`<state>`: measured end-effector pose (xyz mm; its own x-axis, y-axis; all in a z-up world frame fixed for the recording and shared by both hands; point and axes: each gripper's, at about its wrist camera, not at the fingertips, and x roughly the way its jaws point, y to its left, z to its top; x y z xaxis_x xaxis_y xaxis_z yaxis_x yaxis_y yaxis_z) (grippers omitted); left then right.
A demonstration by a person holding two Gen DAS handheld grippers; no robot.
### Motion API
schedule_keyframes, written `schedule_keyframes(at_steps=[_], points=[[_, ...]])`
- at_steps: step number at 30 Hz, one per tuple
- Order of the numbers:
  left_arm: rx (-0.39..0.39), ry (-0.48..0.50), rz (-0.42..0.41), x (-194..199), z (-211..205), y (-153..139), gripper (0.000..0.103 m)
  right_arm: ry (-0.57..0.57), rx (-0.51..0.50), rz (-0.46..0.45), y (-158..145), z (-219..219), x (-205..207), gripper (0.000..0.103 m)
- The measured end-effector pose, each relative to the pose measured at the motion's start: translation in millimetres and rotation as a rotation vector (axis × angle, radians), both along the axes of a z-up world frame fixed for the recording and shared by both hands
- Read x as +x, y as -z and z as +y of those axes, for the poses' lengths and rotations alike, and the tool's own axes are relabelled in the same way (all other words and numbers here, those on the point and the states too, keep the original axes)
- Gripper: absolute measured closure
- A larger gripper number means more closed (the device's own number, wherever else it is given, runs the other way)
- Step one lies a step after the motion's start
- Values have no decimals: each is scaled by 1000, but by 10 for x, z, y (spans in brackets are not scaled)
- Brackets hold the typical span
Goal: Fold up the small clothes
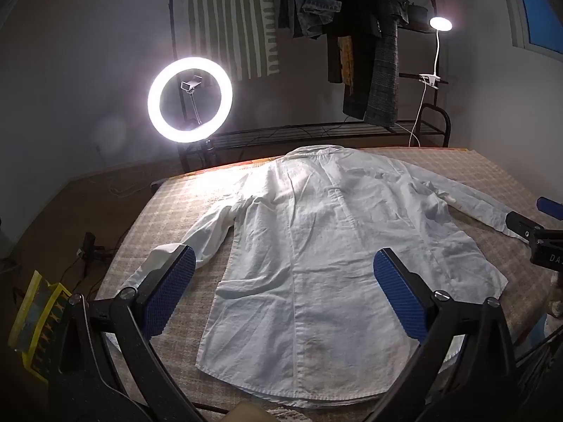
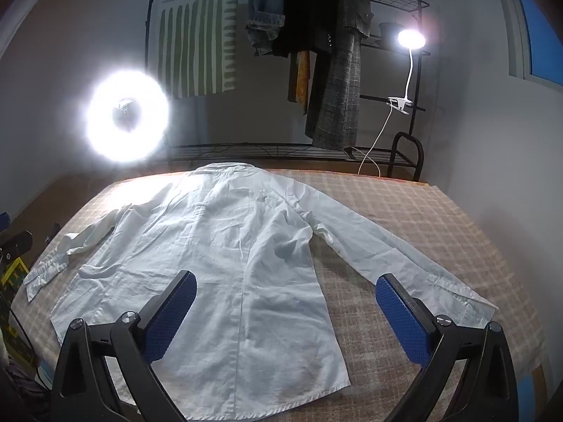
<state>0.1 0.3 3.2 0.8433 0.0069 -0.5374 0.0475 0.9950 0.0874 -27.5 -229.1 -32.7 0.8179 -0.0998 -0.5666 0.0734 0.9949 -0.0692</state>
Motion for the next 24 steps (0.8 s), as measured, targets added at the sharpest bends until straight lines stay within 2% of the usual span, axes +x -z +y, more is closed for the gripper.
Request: schedule_keyframes(at_steps=[24], points=[[-4, -3, -4, 3, 11, -10, 0, 2, 0, -2, 6, 21, 8, 0]])
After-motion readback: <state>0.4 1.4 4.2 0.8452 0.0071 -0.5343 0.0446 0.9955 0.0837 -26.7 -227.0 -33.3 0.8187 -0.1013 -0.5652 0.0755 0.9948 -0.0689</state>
